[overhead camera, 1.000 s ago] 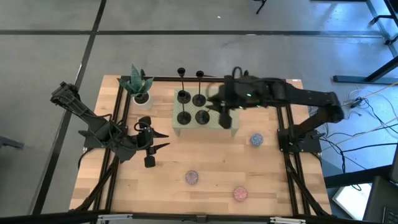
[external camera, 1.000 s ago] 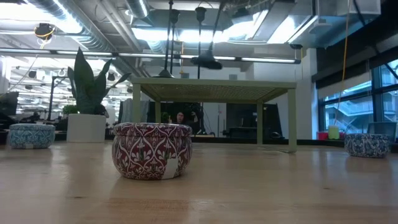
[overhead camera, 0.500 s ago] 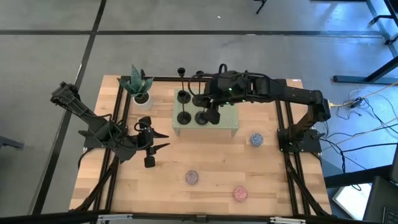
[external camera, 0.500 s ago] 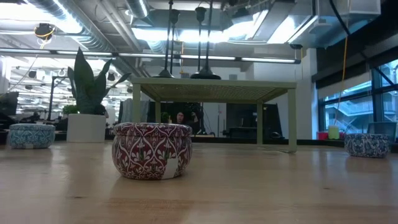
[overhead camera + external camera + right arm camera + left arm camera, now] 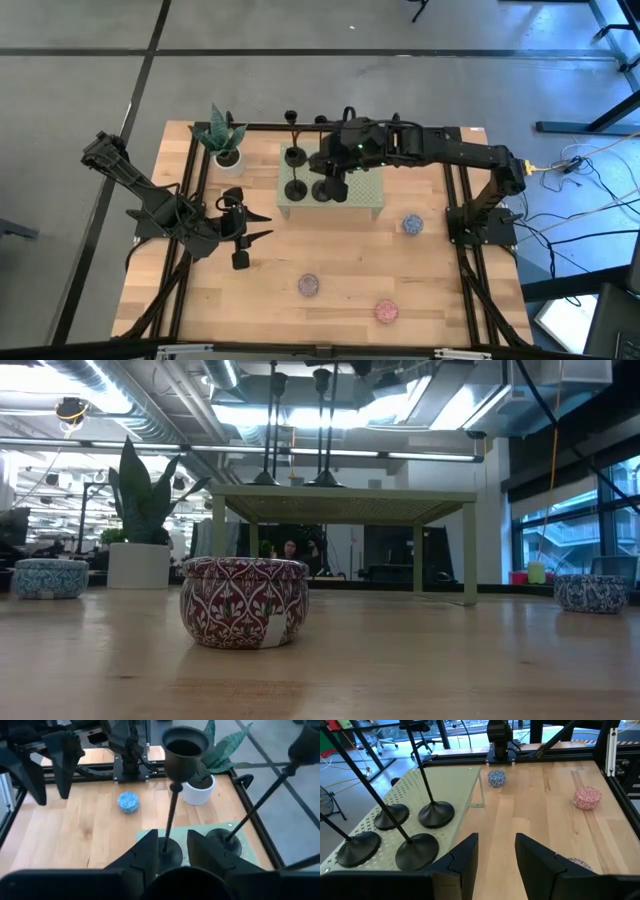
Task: Pick & Place candle stick holders
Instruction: Align the black candle holder with the black candle holder on the shelf
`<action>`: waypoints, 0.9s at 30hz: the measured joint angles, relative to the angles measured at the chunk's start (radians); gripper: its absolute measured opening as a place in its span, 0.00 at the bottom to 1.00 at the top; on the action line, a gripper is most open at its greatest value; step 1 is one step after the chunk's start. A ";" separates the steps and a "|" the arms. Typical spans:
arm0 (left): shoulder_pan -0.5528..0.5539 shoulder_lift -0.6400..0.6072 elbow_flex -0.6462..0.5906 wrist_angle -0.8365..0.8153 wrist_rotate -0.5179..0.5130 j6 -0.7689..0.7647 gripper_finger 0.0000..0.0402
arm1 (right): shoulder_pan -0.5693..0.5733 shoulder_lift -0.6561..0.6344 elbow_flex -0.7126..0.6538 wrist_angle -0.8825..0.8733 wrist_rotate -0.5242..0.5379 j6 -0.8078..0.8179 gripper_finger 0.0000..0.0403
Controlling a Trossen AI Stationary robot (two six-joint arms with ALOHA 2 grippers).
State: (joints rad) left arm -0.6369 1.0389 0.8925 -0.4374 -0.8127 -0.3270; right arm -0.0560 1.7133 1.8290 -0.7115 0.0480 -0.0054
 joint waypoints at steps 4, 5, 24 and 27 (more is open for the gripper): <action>0.000 0.000 0.000 -0.003 0.000 0.000 0.31 | 0.000 0.000 0.000 -0.004 0.000 -0.028 0.34; 0.000 0.000 0.000 -0.003 0.000 0.000 0.31 | 0.000 -0.002 0.000 -0.003 0.001 -0.041 0.37; 0.000 0.000 0.000 -0.006 0.002 0.000 0.31 | 0.001 -0.007 0.079 -0.037 0.004 -0.082 0.60; 0.000 0.000 0.000 -0.006 0.002 0.000 0.31 | 0.006 -0.007 0.135 -0.063 0.003 -0.099 0.60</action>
State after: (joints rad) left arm -0.6369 1.0389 0.8925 -0.4438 -0.8105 -0.3272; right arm -0.0503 1.7061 1.9637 -0.7748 0.0514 -0.1043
